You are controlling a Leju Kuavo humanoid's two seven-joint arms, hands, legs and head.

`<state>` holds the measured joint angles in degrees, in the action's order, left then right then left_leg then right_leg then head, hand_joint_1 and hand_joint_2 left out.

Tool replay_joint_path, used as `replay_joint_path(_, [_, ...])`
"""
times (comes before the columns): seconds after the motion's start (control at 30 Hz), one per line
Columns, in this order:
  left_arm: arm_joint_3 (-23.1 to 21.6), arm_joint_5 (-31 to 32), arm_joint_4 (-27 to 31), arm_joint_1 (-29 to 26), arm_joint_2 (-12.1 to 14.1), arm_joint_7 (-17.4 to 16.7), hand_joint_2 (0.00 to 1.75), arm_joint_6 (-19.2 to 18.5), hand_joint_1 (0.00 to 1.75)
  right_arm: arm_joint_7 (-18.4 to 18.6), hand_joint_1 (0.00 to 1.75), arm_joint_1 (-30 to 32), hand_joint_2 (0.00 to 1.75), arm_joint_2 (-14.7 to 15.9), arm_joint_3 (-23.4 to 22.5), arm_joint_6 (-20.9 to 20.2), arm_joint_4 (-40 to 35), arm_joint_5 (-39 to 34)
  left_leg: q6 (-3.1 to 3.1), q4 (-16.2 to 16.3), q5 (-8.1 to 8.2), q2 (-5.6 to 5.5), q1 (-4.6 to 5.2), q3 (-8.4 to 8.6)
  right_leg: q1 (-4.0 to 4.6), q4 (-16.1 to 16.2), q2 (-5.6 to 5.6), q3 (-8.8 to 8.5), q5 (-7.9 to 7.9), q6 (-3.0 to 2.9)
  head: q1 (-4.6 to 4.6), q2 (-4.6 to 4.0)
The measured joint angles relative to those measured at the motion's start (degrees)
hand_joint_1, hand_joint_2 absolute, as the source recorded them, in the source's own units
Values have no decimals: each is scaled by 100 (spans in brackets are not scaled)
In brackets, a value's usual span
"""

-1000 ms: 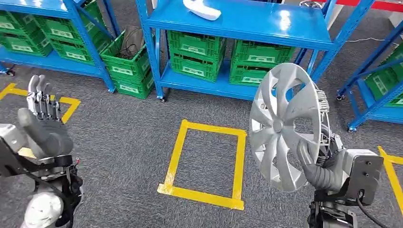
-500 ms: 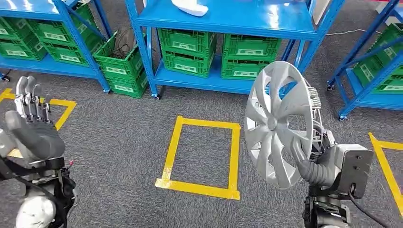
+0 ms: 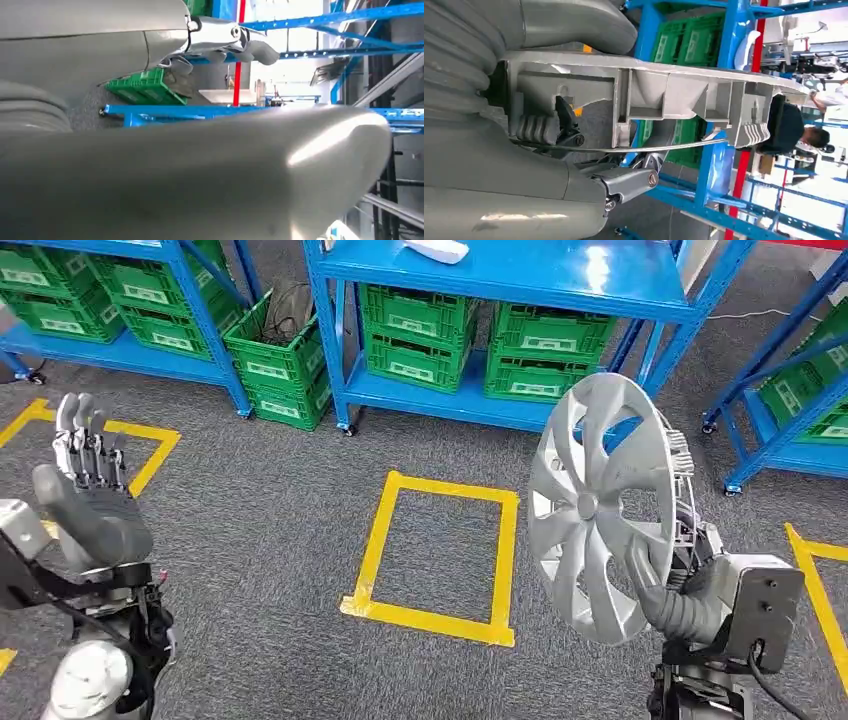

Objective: Take the parts from the cabinet and place them on the table.

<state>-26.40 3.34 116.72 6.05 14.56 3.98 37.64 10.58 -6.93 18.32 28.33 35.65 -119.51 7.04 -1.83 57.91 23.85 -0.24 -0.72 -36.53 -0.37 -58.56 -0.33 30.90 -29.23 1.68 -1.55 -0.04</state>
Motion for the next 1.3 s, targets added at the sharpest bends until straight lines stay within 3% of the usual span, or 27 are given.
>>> replay_joint_path(0.03, [2, 18, 20, -17, -2, 13, 0, 11, 0, -7, 175, -1, 175, 0, -7, 7, -26, 22, 37, 0, -33, -2, 29, -34, 28, 157, -4, -49, -67, -9, 2, 0])
replay_joint_path(0.13, [-2, 66, 46, -11, -11, -37, 0, 24, 0, -94, 175, 9, 175, 4, -33, 33, -98, 68, 155, -26, -125, 12, -21, -49, 78, 129, -1, 32, 27, -89, 11, 0])
replay_joint_path(0.17, [-2, 74, 59, -7, -11, -53, 0, 20, 0, -107, 175, 13, 175, 2, -55, 42, -118, 61, 197, -41, -156, 9, -8, -55, 53, 204, -6, 35, 99, -141, 11, 0])
replay_joint_path(0.2, [-2, 79, 68, -5, -11, -79, 0, 15, 0, -127, 175, 10, 175, 0, -68, 52, -120, 39, 212, 28, -57, 5, -19, -109, 16, 249, -31, -49, 171, -165, 13, 0])
replay_joint_path(0.23, [0, 81, 68, 3, -11, -105, 0, 7, 0, -146, 175, 14, 175, 0, -79, 57, -122, 9, 226, 215, 172, 11, -16, -228, 15, 259, -29, -12, 194, -195, 48, 0])
replay_joint_path(0.3, [-4, 92, 68, 15, -13, -116, 0, -11, 0, -177, 175, 37, 175, 0, -96, 55, -129, -24, 250, 1115, 688, 13, -34, -532, 15, 246, -29, 88, 280, -237, 127, 0])
replay_joint_path(0.33, [-11, 96, 68, 14, -15, -116, 0, -20, 0, -192, 175, 51, 175, 0, -96, 55, -129, -29, 271, 1565, 868, 10, -34, -684, 16, 240, -28, 150, 316, -239, 131, 0])
replay_joint_path(0.37, [-13, 98, 68, 15, -15, -116, 0, -22, 0, -206, 175, 64, 175, 0, -96, 55, -129, -42, 284, 1769, 915, 12, -34, -721, 16, 231, -24, 202, 349, -232, 149, 0])
replay_joint_path(0.4, [-17, 98, 66, 15, -15, -118, 0, -24, 0, -221, 175, 75, 175, 0, -98, 55, -129, -48, 282, 1655, 842, 12, -41, -594, 15, 222, -22, 240, 373, -223, 175, 0])
replay_joint_path(0.47, [-28, 98, 66, 21, -15, -118, 0, -24, 0, -232, 175, 82, 175, 0, -98, 52, -129, -63, 263, 753, 498, 21, -54, 19, 12, 184, -28, 286, 396, -196, 221, 0])
replay_joint_path(0.5, [-31, 92, 66, 35, -15, -114, 0, -20, 0, -247, 175, 82, 175, -2, -101, 52, -129, -66, 248, 204, 355, 141, -50, 379, 13, 143, -64, 300, 396, -187, 249, 0])
replay_joint_path(0.53, [-33, 85, 61, 65, -15, -112, 0, -13, 0, -262, 175, 83, 175, -2, -105, 48, -131, -68, 234, -28, 509, 297, 9, 463, 56, 109, -64, 323, 391, -147, 276, 0])
replay_joint_path(0.57, [-39, 76, 63, 81, -22, -98, 0, -9, 0, -267, 175, 79, 175, 0, -116, 46, -131, -68, 165, -40, 460, 231, 3, 444, 58, 70, -75, 355, 397, -121, 286, 0])
replay_joint_path(0.67, [-44, 55, 55, 75, -28, -87, 0, -22, 0, -291, 175, 77, 175, -2, -129, 42, -133, -74, 63, -23, 380, 102, 32, 436, 38, 103, -196, 364, 467, -13, 256, 0])
replay_joint_path(0.7, [-48, 50, 55, 76, -33, -77, 0, -26, 0, -291, 175, 76, 175, 0, -133, 42, -133, -79, 11, -67, 332, 66, -27, 438, 24, 56, -195, 426, 405, 24, 249, 0])
replay_joint_path(0.77, [-48, 24, 55, 76, -35, -48, 0, -26, 0, -297, 175, 71, 175, 0, -135, 41, -133, -83, -33, -64, 287, -16, -21, 395, 11, -487, -66, 653, -1, 83, 179, 0])
replay_joint_path(0.83, [-50, 0, 52, 74, -37, -28, 0, -26, 0, -297, 175, 66, 175, 0, -142, 44, -133, -74, -47, -53, 247, -113, -14, 323, 4, -1458, -30, 1034, -432, 103, 96, 0])
replay_joint_path(0.87, [-50, -29, 50, 70, -37, -18, 0, -26, 0, -286, 175, 71, 175, 0, -142, 44, -133, -68, -47, -43, 230, -166, -10, 291, 5, -1717, -25, 1127, -491, 100, 77, 0])
replay_joint_path(0.9, [-50, -50, 50, 62, -37, -13, 0, -26, 0, -265, 175, 73, 175, 0, -142, 44, -133, -50, -40, -33, 216, -224, -9, 266, 5, -1687, -18, 1087, -423, 89, 57, 0])
replay_joint_path(0.93, [-48, -70, 50, 59, -37, -4, 0, -24, 0, -245, 175, 72, 175, 0, -142, 44, -133, -33, -37, -23, 205, -275, -8, 247, 7, -1416, -4, 931, -253, 67, 42, 0])
replay_joint_path(1.0, [-44, -118, 50, 60, -37, 28, 0, -20, 0, -208, 175, 64, 175, 0, -142, 44, -133, -3, -24, -4, 191, -395, -2, 231, 11, -413, 76, 387, 200, 0, -4, 0])
replay_joint_path(1.07, [-39, -133, 50, 70, -37, 66, 0, -18, 0, -186, 175, 48, 175, -2, -142, 44, -138, 2, 26, 20, 159, -479, 23, 164, 4, 50, 285, 126, 149, -63, -6, 0])
replay_joint_path(1.17, [-9, -249, 31, 1, -37, 144, 0, -18, 0, -98, 175, 4, 175, 0, -146, 37, -173, 44, 157, -6, 66, -574, -46, 76, 48, 53, 205, 154, 170, -111, -20, 0])
replay_joint_path(1.2, [6, -295, 31, -30, -37, 199, 0, -18, 0, -59, 175, 1, 175, 0, -146, 33, -179, 70, 171, 25, 101, -558, -35, 56, -34, 192, 134, 101, 235, -159, -13, 0])
replay_joint_path(1.23, [13, -317, 22, -40, -39, 223, 0, -13, 0, -26, 175, -3, 175, 2, -146, 28, -179, 76, 191, 133, 204, -346, 1, -49, -19, 215, 87, 85, 256, -175, 9, 0])
replay_joint_path(1.27, [24, -343, 11, -28, -37, 236, 0, -11, 0, -20, 175, -9, 175, 2, -146, 26, -184, 87, 208, 477, 420, -185, -6, -183, -19, 217, 59, 91, 268, -209, 72, 0])
replay_joint_path(1.3, [24, -352, 2, -38, -37, 247, 0, -9, 0, -15, 175, -8, 175, 2, -151, 24, -183, 90, 223, 907, 622, -105, -16, -371, -15, 216, 16, 105, 267, -216, 103, 0])
